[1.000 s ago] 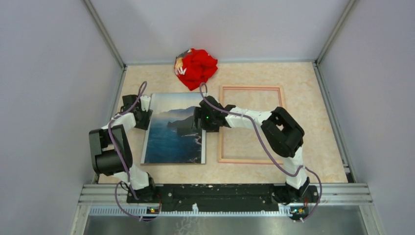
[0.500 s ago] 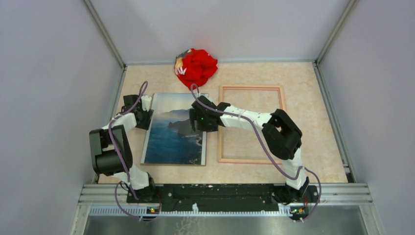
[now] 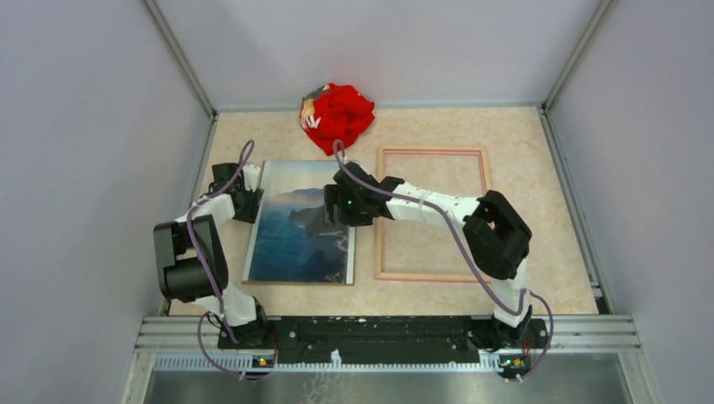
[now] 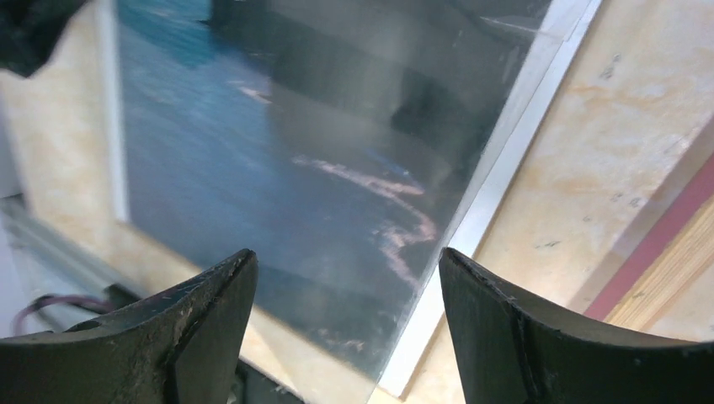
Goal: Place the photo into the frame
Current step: Pick up the photo frame item at the center of the board, then move the photo to the center of the board, then move the photo frame to the center of the board.
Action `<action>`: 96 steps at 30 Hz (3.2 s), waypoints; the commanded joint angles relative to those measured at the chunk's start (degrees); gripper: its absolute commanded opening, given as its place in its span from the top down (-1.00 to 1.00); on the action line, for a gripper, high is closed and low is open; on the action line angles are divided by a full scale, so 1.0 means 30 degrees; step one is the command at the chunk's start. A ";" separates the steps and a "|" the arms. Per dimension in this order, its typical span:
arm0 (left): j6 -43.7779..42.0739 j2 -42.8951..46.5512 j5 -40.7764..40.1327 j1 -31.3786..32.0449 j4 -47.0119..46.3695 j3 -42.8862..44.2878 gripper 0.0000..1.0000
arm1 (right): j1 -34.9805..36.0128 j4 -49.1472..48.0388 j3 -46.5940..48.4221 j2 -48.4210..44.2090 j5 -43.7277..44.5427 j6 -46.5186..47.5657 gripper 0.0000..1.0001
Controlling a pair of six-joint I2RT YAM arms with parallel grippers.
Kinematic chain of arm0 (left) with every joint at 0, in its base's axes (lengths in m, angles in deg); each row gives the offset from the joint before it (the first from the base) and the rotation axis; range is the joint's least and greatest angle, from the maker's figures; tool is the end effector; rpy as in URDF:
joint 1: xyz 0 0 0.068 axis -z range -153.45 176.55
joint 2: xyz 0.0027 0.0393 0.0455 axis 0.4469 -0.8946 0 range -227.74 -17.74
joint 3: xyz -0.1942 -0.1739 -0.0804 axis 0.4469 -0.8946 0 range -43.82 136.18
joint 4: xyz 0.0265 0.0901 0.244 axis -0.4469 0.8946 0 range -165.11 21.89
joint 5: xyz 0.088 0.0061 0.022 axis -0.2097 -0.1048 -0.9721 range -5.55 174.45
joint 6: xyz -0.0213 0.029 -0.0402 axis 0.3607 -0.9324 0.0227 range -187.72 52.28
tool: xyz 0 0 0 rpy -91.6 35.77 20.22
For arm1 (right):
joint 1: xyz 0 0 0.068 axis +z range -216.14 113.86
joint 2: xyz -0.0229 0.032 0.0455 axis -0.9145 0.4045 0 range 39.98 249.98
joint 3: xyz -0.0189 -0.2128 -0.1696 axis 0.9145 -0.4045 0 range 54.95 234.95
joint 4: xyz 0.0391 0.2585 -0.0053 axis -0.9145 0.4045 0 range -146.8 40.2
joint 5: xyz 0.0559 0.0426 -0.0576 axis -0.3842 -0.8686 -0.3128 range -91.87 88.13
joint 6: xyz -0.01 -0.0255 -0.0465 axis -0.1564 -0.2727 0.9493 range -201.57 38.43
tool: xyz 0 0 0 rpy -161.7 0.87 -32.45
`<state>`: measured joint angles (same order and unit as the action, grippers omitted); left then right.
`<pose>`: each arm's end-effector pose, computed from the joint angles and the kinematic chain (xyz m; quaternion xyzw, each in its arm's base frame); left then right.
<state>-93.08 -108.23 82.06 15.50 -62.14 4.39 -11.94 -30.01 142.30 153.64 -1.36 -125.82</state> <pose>0.3004 0.0601 0.1669 0.1127 0.9475 0.1122 0.2774 0.2564 0.3550 0.2128 -0.0808 0.9451 0.2369 0.2099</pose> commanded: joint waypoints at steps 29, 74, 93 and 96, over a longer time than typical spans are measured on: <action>0.0398 0.0555 0.2218 0.0332 0.3108 0.1325 -0.52 | -0.1288 -0.9025 -0.4158 -0.4068 -0.3910 -0.3722 0.59; 0.3756 -0.6776 -0.3204 1.6897 0.2107 0.8425 -0.97 | -1.1209 1.1921 -0.3414 -2.2172 -0.0623 0.3438 1.00; 0.0572 -0.3141 -0.3496 1.3642 0.0717 0.4552 -0.97 | -1.1209 1.0370 -0.3342 -2.1199 -0.2293 0.3477 1.00; 0.2045 -0.3230 -0.1976 1.4679 0.2719 0.6661 -0.97 | -1.1196 1.0255 -0.3288 -2.0998 -0.2312 0.3441 1.00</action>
<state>-89.45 -119.88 70.54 55.45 -61.59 18.29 -45.32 5.02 130.50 90.17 -6.82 -115.61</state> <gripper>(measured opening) 0.985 0.006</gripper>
